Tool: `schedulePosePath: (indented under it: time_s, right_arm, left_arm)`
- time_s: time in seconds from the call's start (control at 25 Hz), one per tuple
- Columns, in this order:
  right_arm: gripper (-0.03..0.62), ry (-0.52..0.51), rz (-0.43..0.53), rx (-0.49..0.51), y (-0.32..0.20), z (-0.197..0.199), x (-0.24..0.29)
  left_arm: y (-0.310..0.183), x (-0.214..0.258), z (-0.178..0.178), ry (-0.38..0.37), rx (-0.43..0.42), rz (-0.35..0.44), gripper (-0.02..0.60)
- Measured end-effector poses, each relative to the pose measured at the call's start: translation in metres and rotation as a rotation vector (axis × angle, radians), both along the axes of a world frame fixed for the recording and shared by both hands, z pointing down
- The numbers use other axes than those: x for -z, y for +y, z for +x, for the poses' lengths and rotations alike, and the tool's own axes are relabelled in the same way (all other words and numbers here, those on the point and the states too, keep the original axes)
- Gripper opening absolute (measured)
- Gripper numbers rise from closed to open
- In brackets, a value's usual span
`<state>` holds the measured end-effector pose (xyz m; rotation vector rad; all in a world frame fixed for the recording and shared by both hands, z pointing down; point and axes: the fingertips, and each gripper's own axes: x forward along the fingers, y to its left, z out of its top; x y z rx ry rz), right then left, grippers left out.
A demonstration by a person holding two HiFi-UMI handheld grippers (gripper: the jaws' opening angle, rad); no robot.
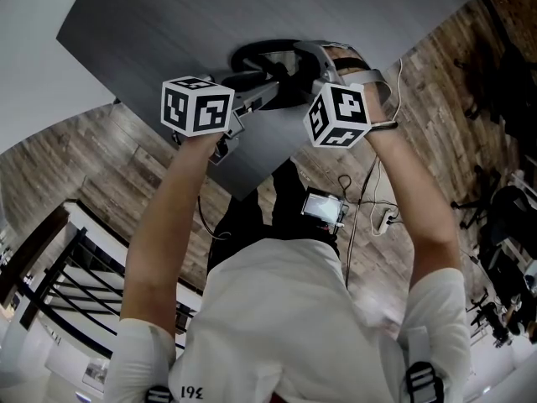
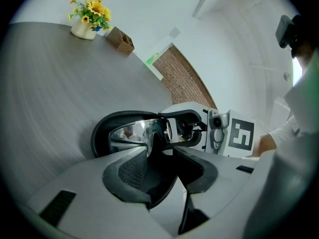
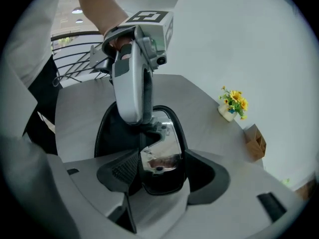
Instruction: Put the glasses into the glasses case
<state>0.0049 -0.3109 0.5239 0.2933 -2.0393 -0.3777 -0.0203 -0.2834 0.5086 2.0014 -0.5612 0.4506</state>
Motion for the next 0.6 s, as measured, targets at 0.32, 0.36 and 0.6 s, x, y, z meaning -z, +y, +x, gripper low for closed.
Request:
schedulePosePath:
  time_s: [0.32, 0.36, 0.6]
  right_arm:
    - [0.296, -0.007, -0.007, -0.019, -0.0037, 0.0020, -0.0028]
    - [0.296, -0.008, -0.016, -0.021, -0.0040, 0.0026, -0.0038]
    - [0.298, -0.016, -0.028, -0.029, -0.0004, 0.0033, -0.0063]
  left_arm:
    - [0.0020, 0.0021, -0.0012, 0.002, -0.004, 0.005, 0.175]
    - [0.0017, 0.0021, -0.0014, 0.003, -0.004, 0.005, 0.175]
    - [0.0033, 0.0058, -0.0026, 0.006, -0.004, 0.018, 0.175]
